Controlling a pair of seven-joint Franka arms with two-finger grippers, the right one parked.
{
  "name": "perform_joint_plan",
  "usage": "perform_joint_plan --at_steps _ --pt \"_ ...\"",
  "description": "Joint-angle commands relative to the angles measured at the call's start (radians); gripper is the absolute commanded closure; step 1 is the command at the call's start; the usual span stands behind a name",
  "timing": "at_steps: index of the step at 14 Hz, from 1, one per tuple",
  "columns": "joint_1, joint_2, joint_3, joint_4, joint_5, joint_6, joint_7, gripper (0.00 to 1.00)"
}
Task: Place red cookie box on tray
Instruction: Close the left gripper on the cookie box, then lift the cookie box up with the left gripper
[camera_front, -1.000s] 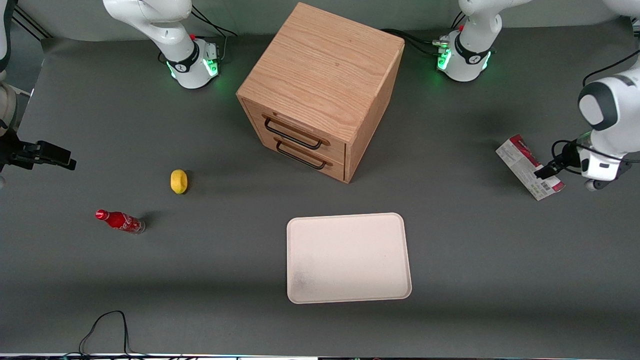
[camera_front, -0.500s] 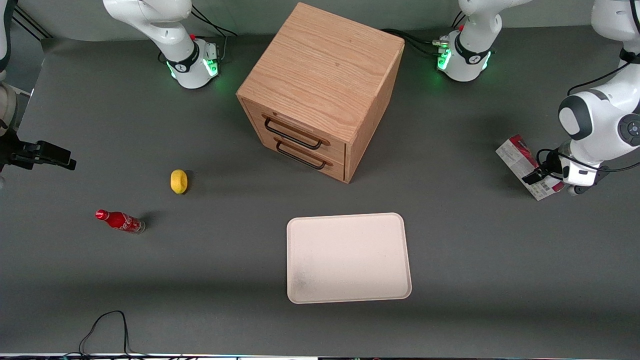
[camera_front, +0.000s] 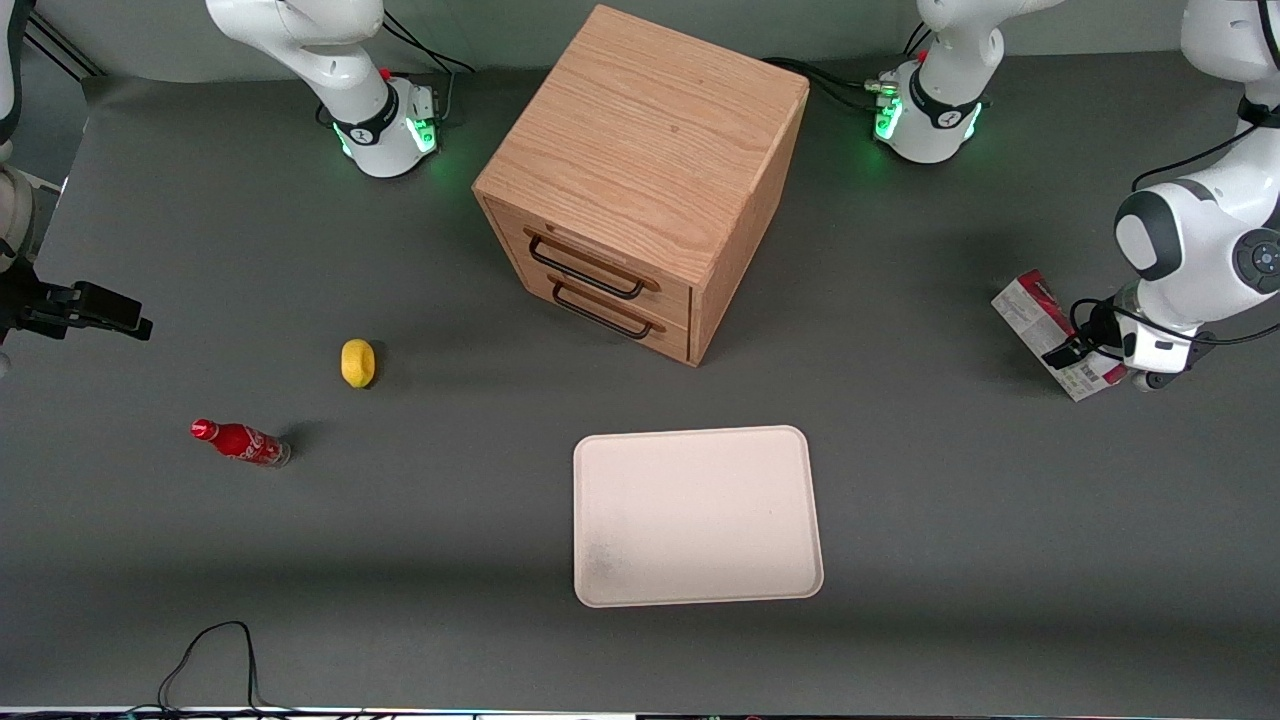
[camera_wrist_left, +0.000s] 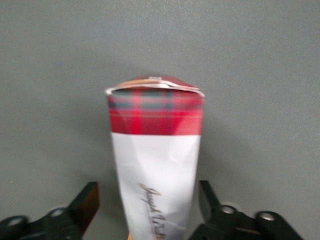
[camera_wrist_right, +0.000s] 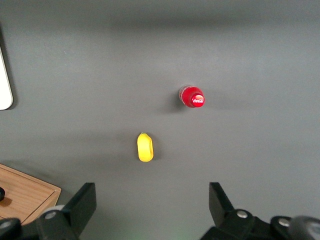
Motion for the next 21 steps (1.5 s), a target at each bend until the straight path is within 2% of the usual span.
perform_joint_plan --at_steps 1,9,12,14,16,21 --pt "-0.047 -0.036 0.002 -0.016 0.014 -0.037 -0.055 1.00" --pt "-0.047 -0.066 0.002 -0.007 0.014 -0.080 -0.042 1.00" --pt "-0.053 -0.137 -0.001 0.074 0.044 -0.280 -0.039 1.00" --pt "-0.062 -0.172 -0.004 0.224 0.061 -0.521 -0.036 1.00" --pt "-0.078 -0.171 -0.015 0.435 0.060 -0.780 -0.008 1.00" --pt "-0.104 -0.122 -0.054 0.897 0.048 -1.235 0.043 1.00"
